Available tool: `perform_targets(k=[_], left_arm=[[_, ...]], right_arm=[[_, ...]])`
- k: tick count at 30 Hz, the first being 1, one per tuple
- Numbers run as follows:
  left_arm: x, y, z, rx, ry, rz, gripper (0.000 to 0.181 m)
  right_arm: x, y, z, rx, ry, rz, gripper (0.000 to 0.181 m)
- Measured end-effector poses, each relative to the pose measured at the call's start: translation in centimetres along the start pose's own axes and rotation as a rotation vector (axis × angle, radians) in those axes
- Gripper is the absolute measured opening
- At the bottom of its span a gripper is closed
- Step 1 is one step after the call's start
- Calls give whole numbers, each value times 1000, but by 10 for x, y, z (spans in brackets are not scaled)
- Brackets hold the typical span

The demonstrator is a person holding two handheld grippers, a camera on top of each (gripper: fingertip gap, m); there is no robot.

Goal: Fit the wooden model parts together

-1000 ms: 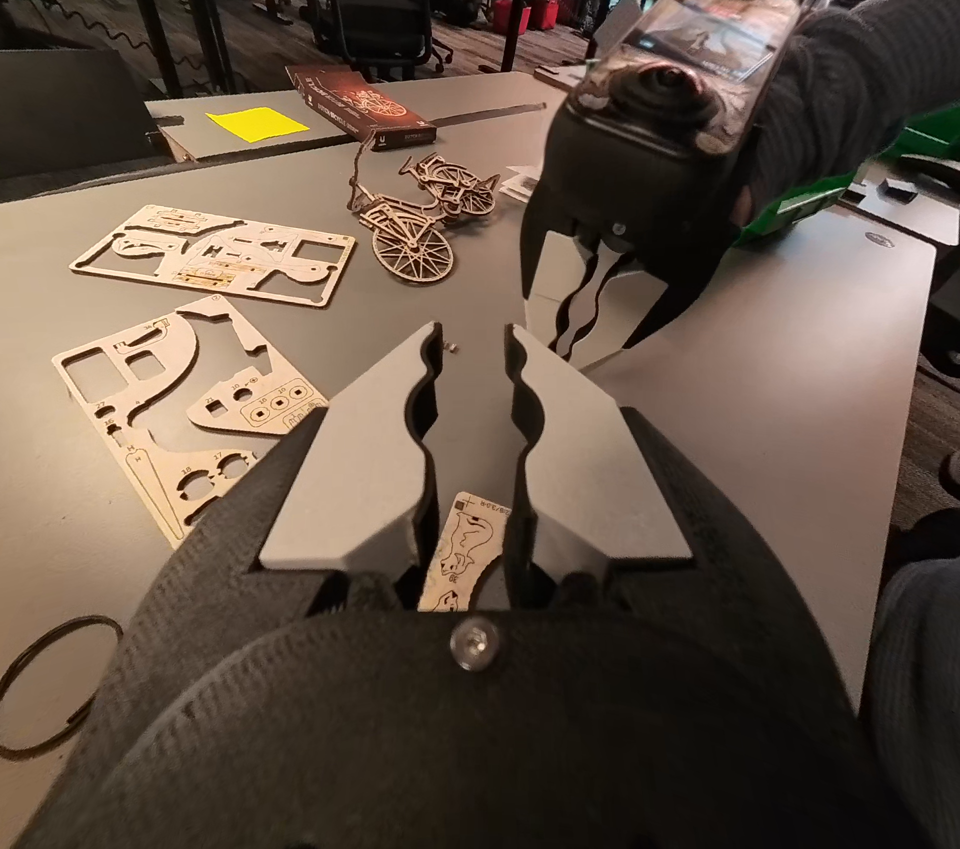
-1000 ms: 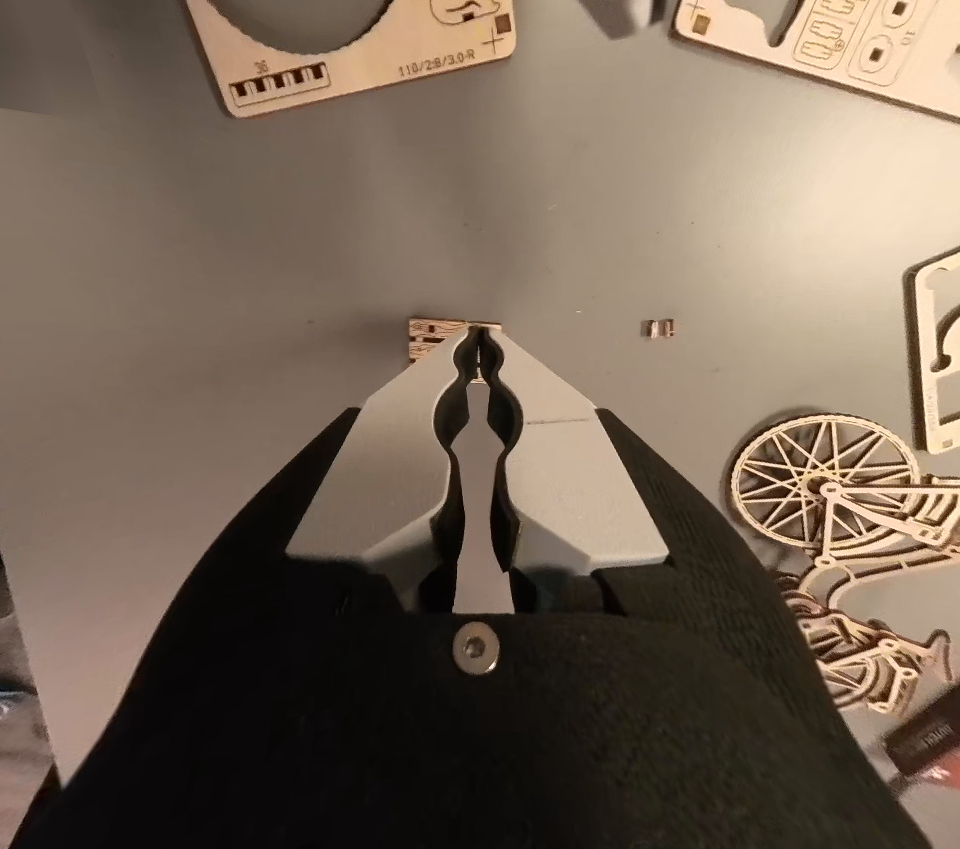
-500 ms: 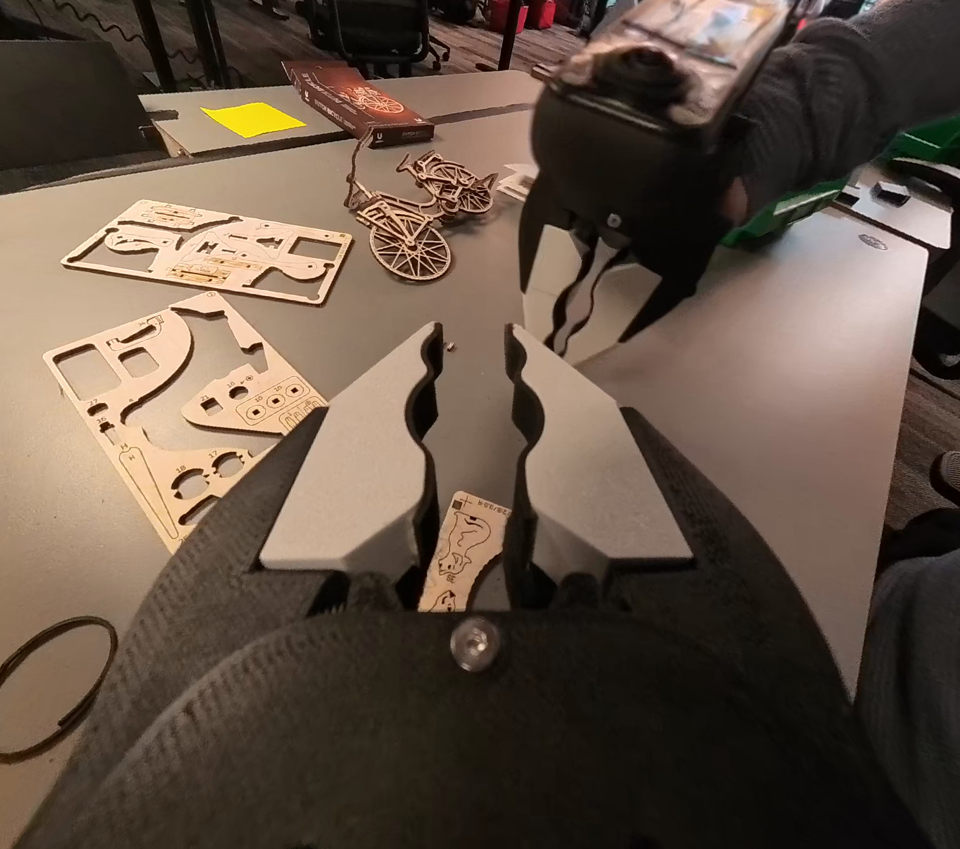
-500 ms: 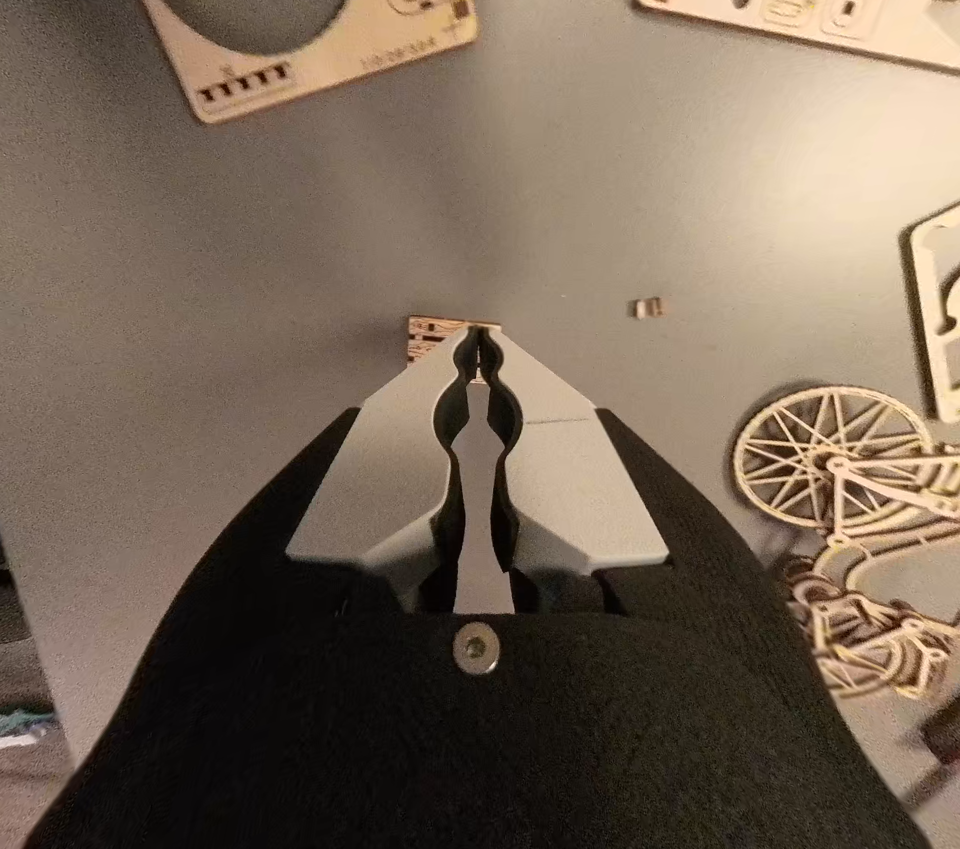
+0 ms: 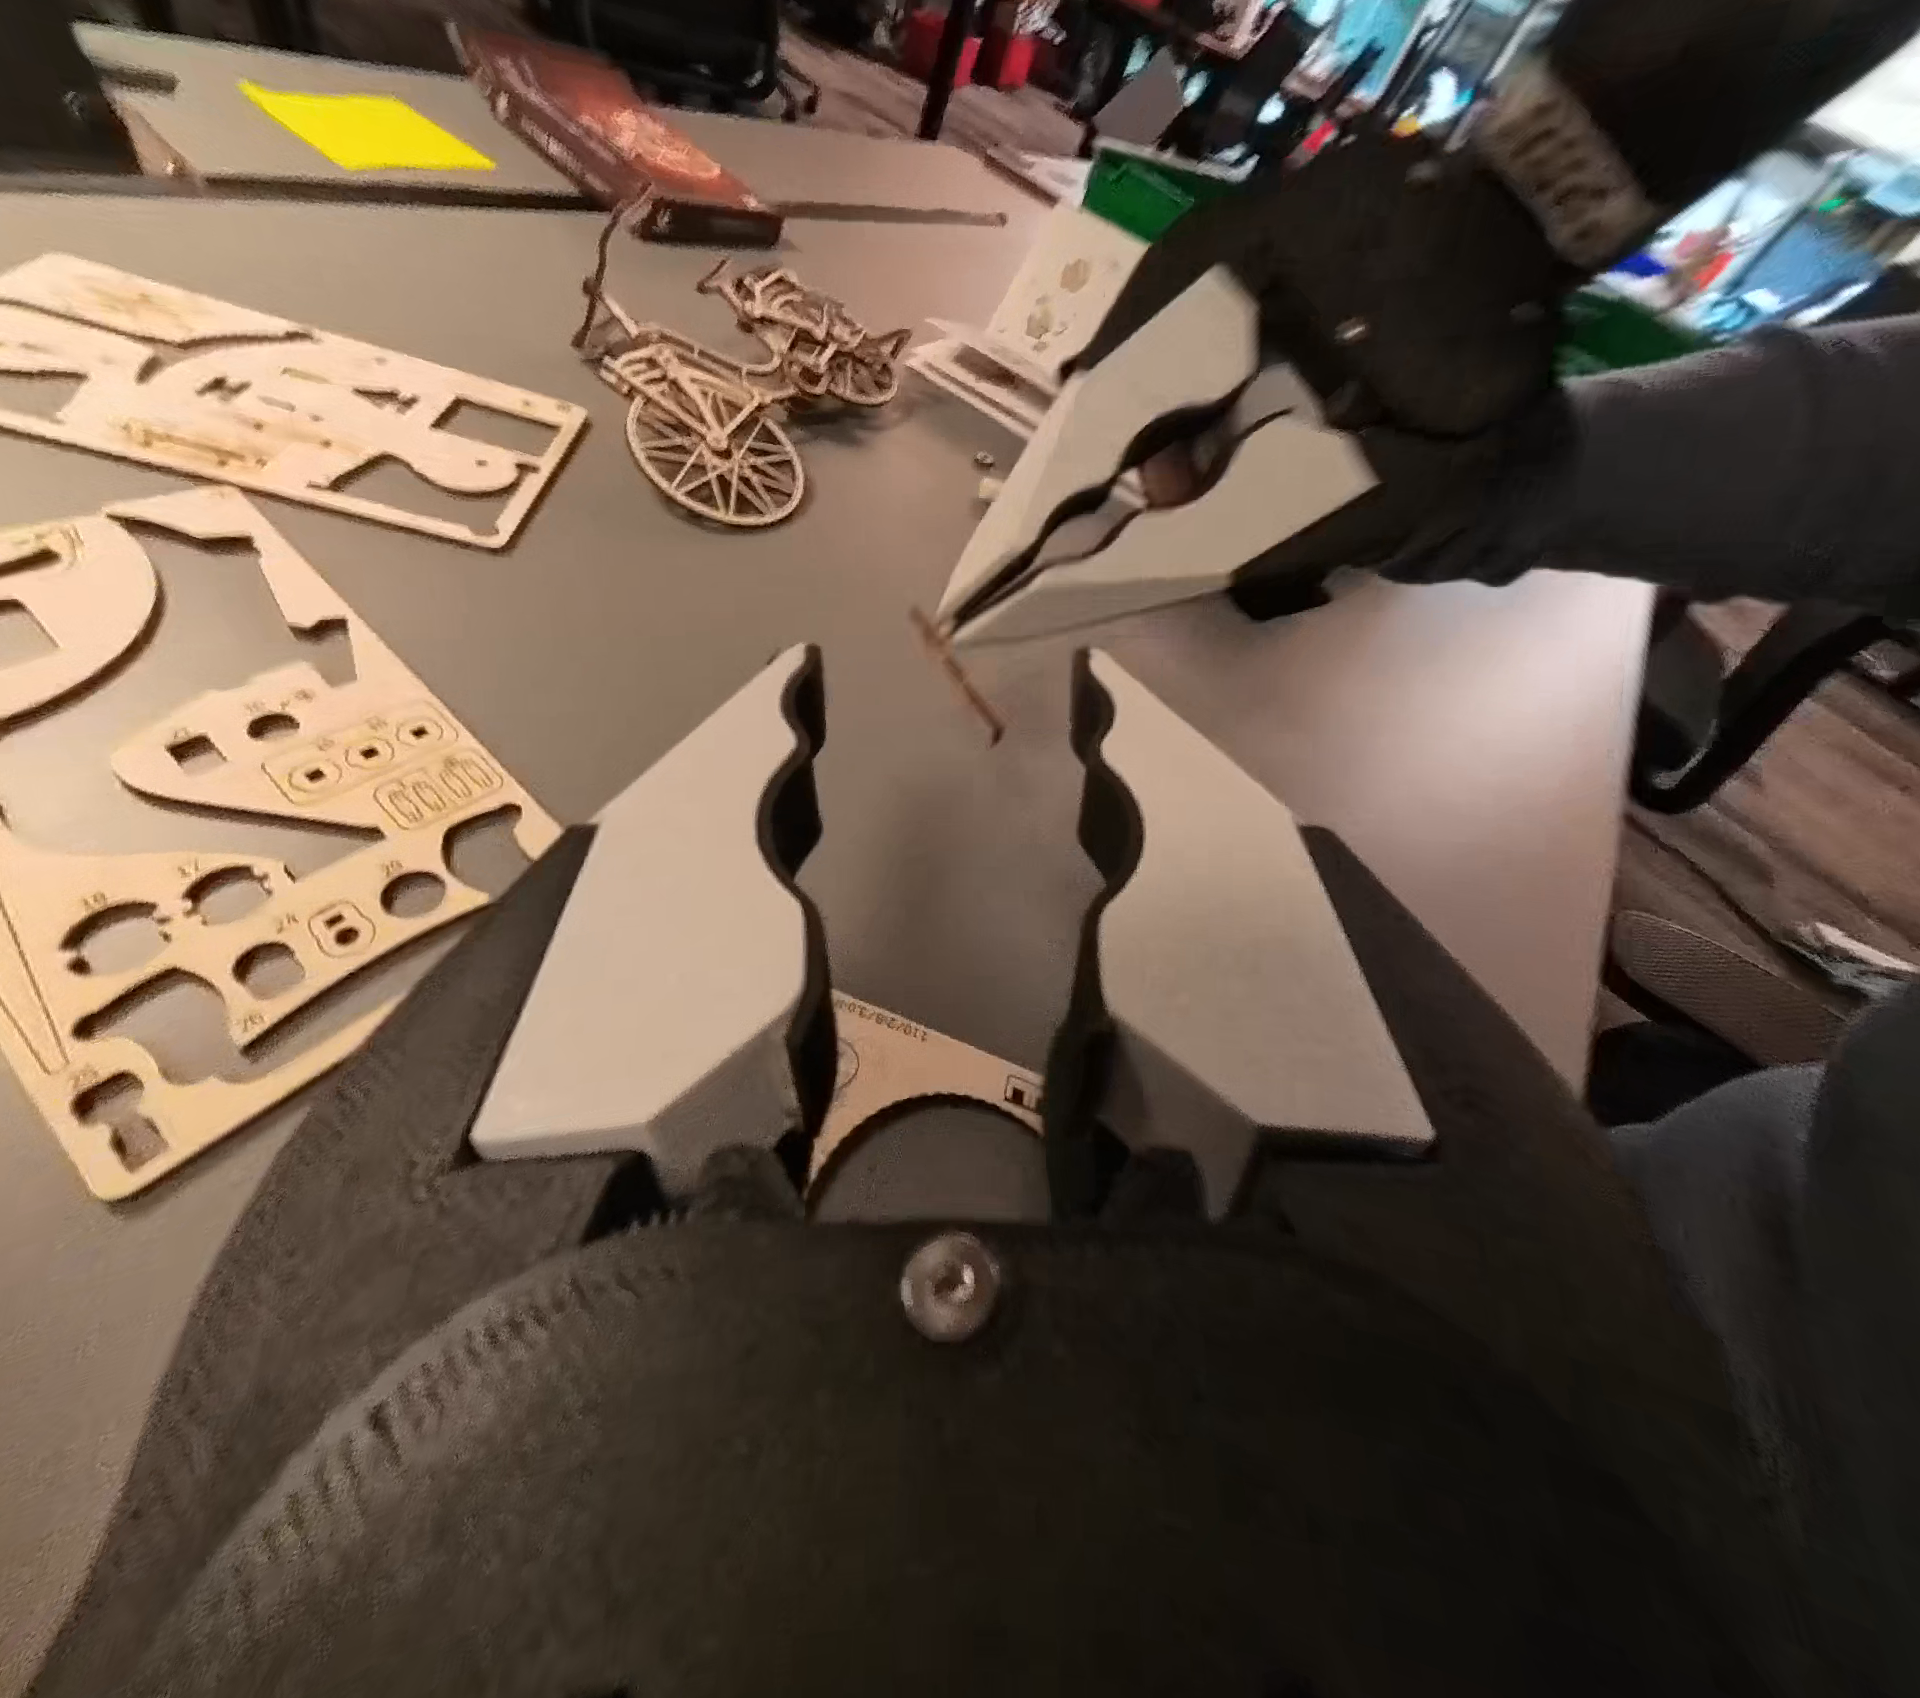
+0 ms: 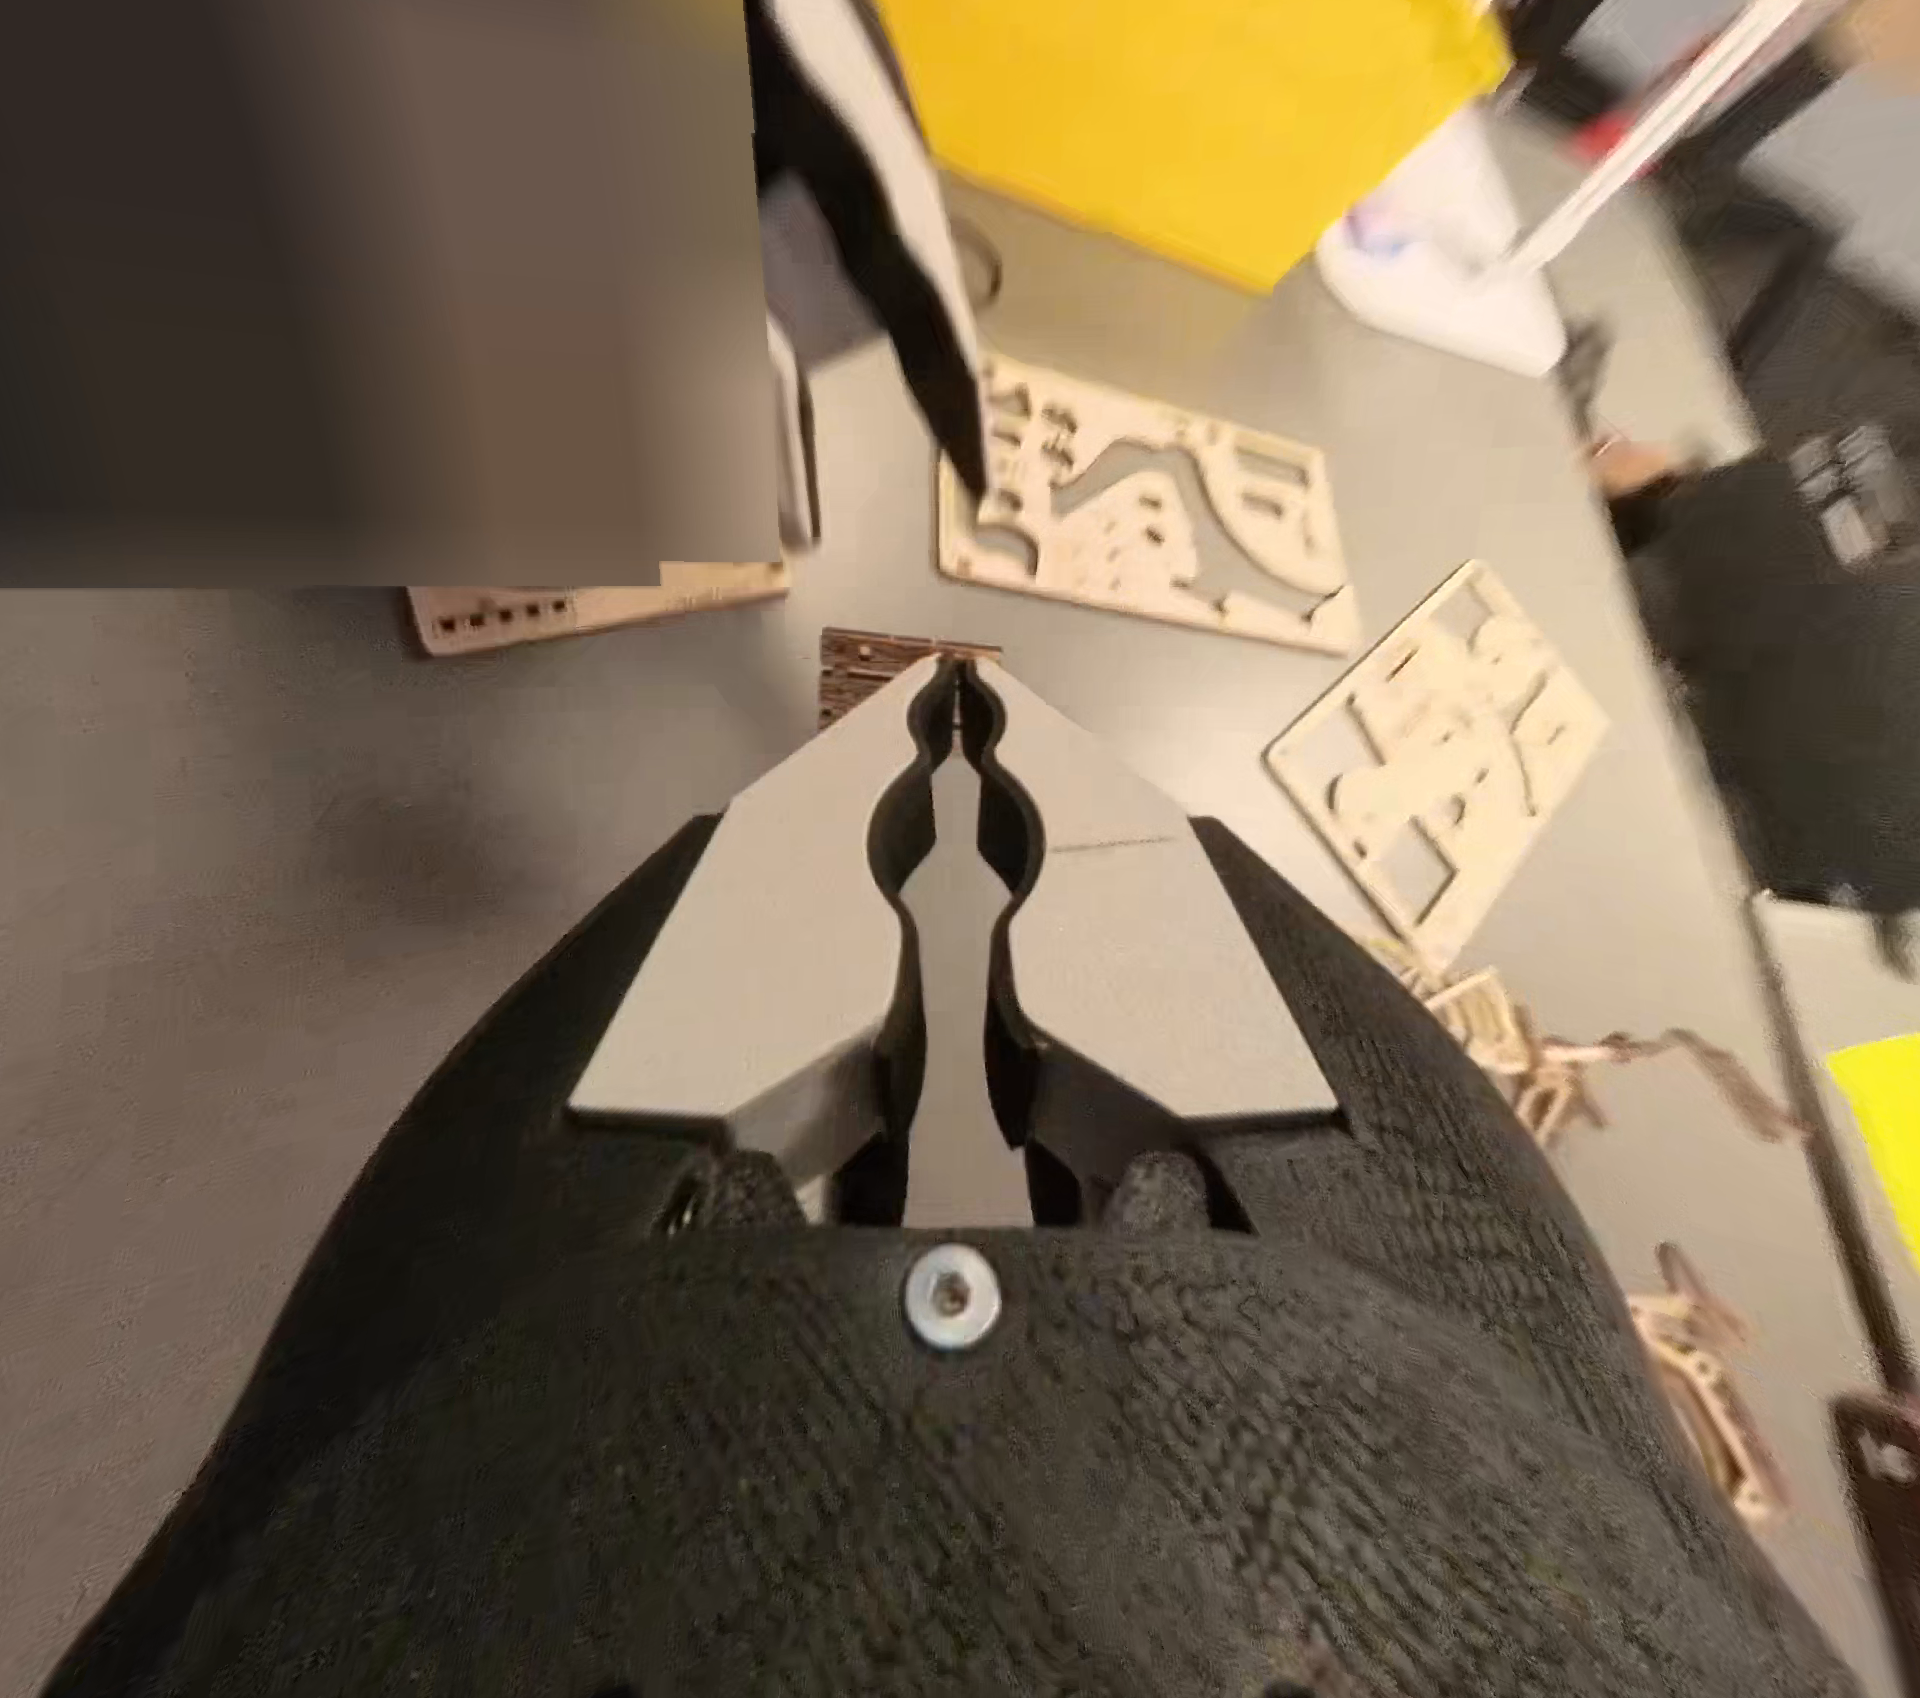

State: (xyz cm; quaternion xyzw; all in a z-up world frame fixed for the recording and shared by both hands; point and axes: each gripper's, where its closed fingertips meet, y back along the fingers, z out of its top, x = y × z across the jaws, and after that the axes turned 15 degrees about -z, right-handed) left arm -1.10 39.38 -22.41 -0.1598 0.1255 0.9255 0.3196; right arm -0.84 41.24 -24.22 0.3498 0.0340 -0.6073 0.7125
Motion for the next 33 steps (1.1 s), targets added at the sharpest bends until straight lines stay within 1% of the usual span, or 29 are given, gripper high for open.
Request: perform_targets(k=[2, 4, 6, 8, 9, 12, 14, 16, 17, 21, 25, 33], left_arm=[[-2, -10, -3, 13, -15, 29, 46], [-11, -21, 2, -12, -38, 22, 40], [-10, -29, 0, 17, -59, 64, 34], [-8, -35, 2, 27, -109, 123, 20], [-9, -37, 5, 13, -136, 140, 17], [-14, -44, 14, -37, -196, 164, 15], [-18, -52, 15, -34, -233, 178, 13], [-20, -59, 16, -20, -271, 198, 6], [-20, -62, 15, -10, -288, 212, 2], [-14, -72, 8, 48, -316, 262, 1], [0, -77, -3, 124, -320, 334, 1], [11, -79, -6, 215, -412, 473, 2]], right_arm=[[-4, 8, 17, -140, 21, -65, 0], [-5, 14, 26, -229, 52, -113, 0], [-8, 20, 33, -301, 69, -160, 0], [-10, 25, 33, -344, 80, -192, 0], [-12, 27, 32, -359, 84, -208, 0], [-16, 38, 28, -412, 99, -252, 0], [-19, 46, 24, -440, 89, -274, 0], [-21, 52, 20, -462, 70, -290, 0], [-21, 55, 17, -468, 62, -295, 0], [-23, 54, 3, -439, 9, -309, 0], [-25, 45, -13, -366, 21, -393, 0], [-30, 37, -22, -304, -32, -419, 0]])
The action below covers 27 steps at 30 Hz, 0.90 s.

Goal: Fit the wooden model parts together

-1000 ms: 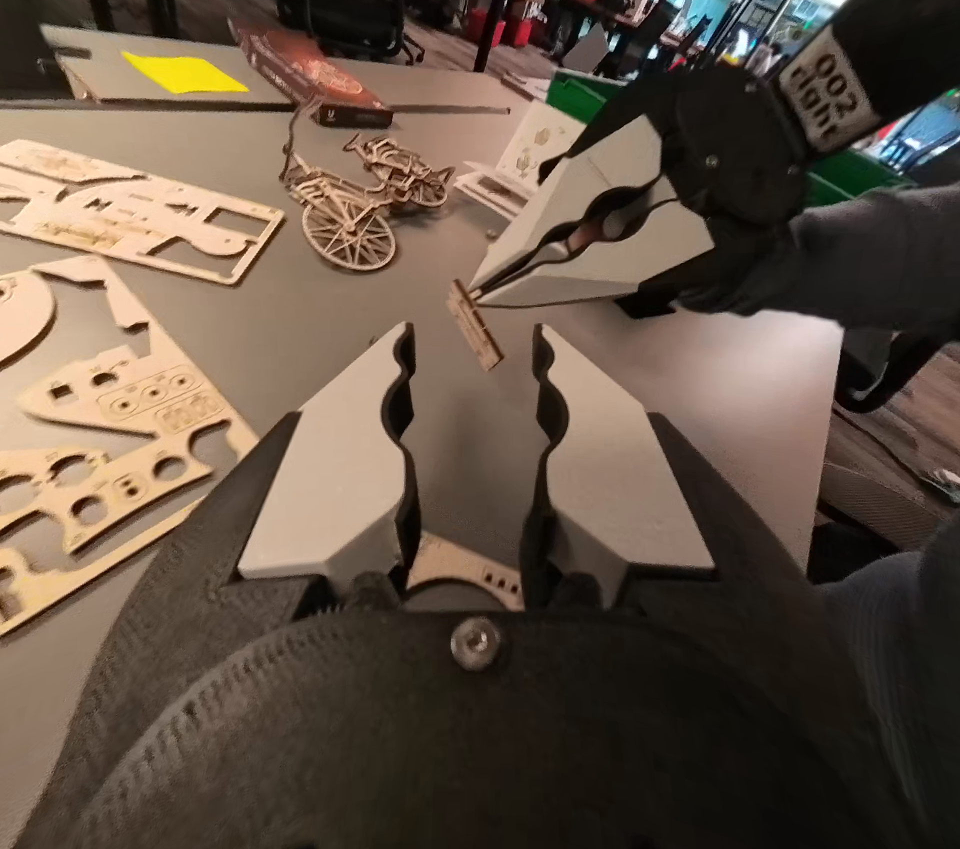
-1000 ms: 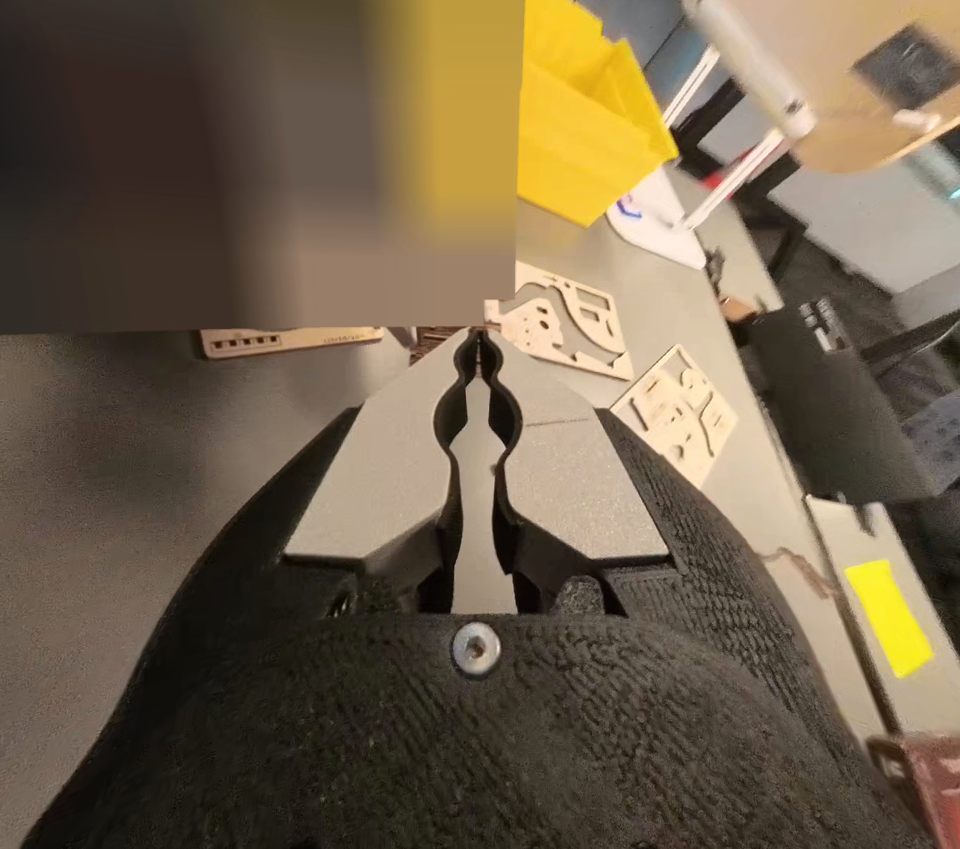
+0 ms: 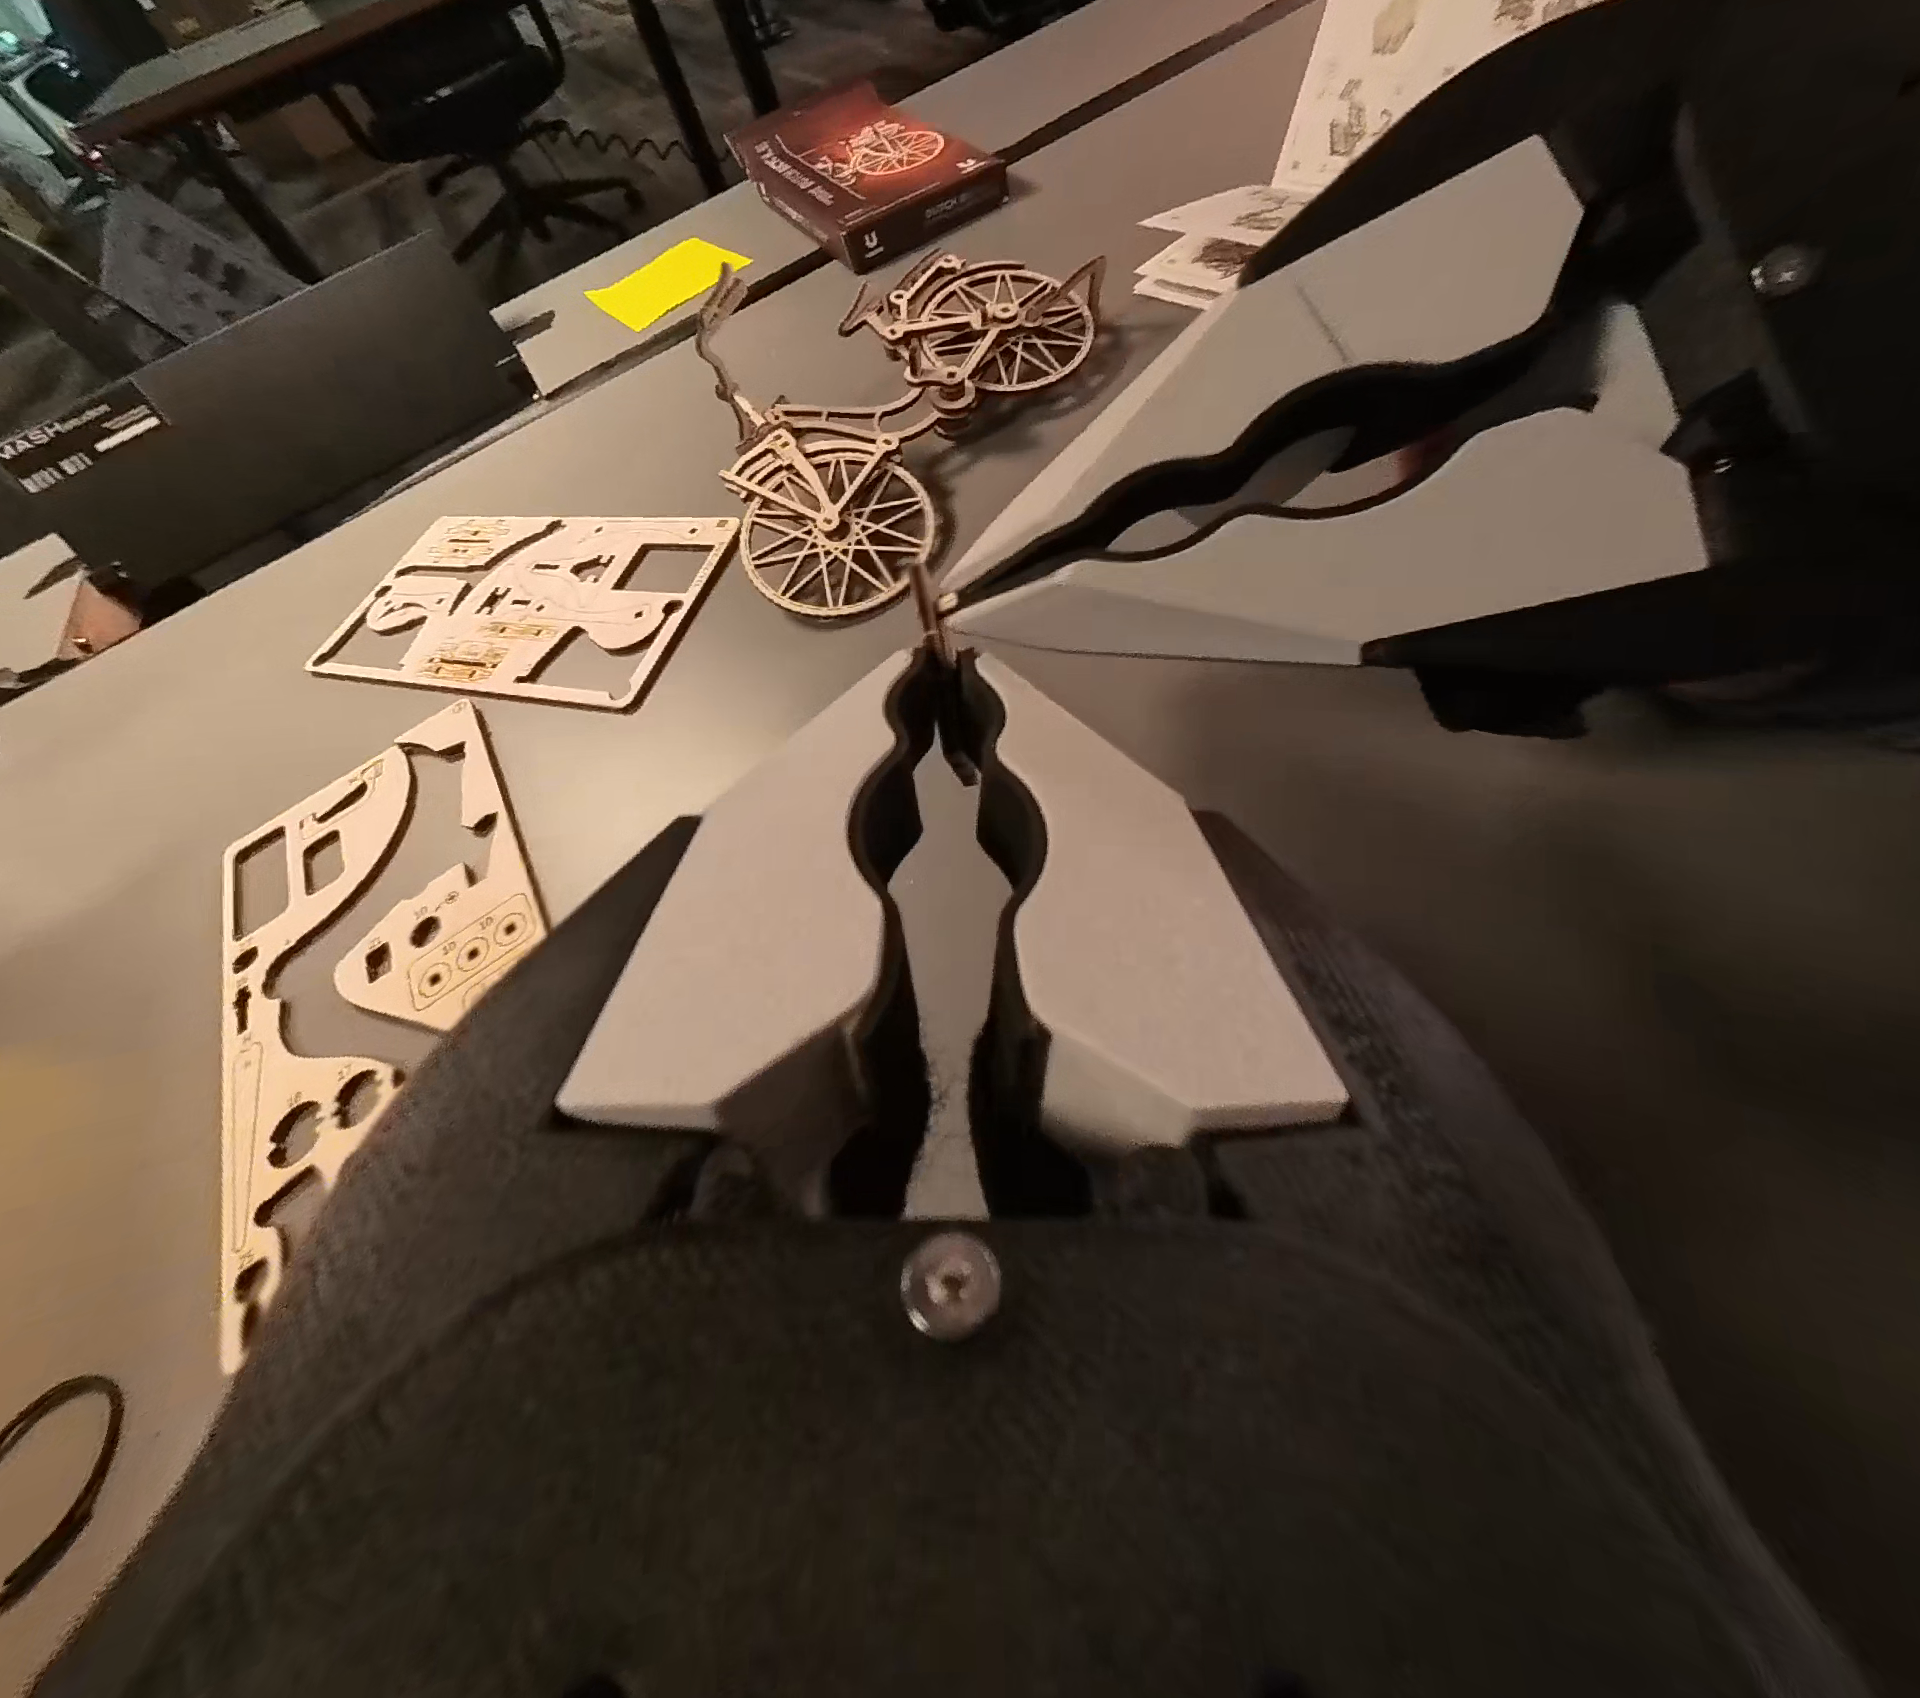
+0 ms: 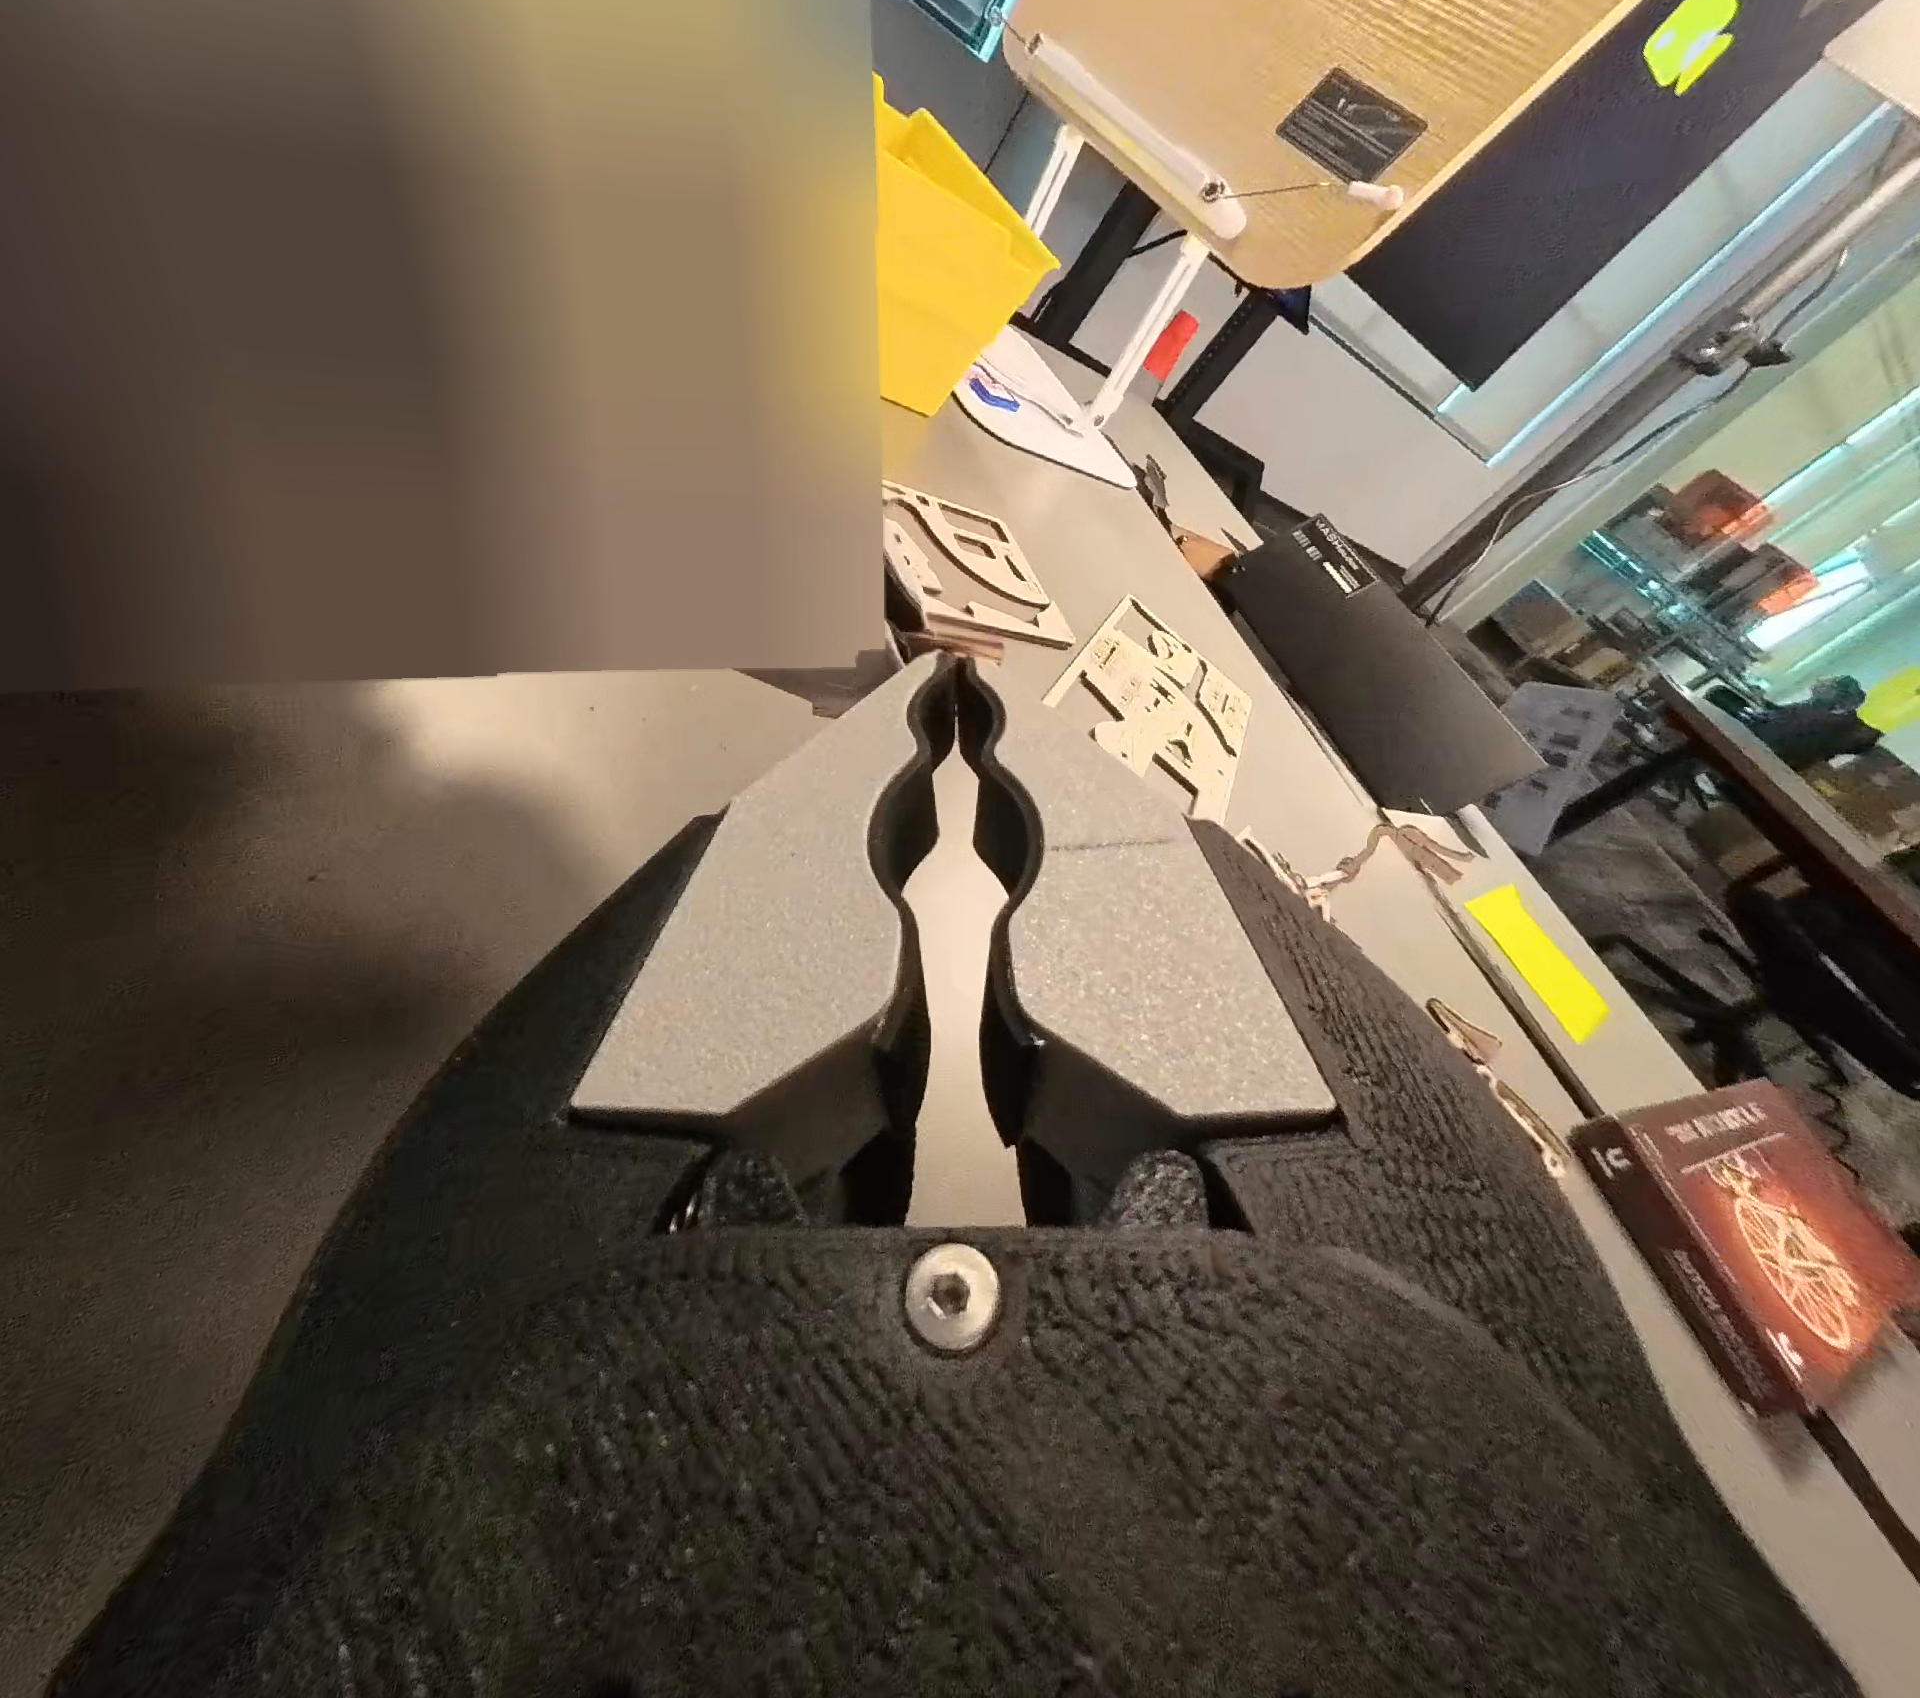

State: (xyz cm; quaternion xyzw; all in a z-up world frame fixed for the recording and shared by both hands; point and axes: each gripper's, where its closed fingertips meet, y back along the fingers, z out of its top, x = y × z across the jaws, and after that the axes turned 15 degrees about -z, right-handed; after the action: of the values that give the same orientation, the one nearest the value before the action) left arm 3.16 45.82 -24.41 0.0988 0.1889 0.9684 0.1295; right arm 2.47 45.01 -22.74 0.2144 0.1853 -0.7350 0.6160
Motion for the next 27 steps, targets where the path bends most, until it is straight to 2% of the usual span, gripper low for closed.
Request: perform_targets(k=[5, 10, 12, 13, 16, 18, 20, 27], left_arm=[[0, -2, -3, 21, -12, 25, 2], [0, -5, -8, -47, 98, -163, 1], [4, -1, -11, -35, 10, -174, 1], [5, 0, -15, -7, -55, -178, 2], [-10, 2, -17, 1, -356, -247, 2], [-17, -3, -29, 72, -481, -254, 1], [-26, -5, -31, 84, -531, -279, 1], [-32, -10, -38, 129, -560, -308, 1]], right_arm=[[1, 0, -3, 14, 20, -1, 0], [5, 0, -7, 24, -167, 148, 1], [-1, 7, 1, -45, -215, 171, 36], [-5, 10, 0, -60, -216, 173, 46], [9, 20, -11, -32, -141, 326, 50], [22, 24, -25, 36, -31, 400, 40], [30, 28, -30, 53, 36, 433, 24], [36, 30, -36, 92, 74, 459, 12]])
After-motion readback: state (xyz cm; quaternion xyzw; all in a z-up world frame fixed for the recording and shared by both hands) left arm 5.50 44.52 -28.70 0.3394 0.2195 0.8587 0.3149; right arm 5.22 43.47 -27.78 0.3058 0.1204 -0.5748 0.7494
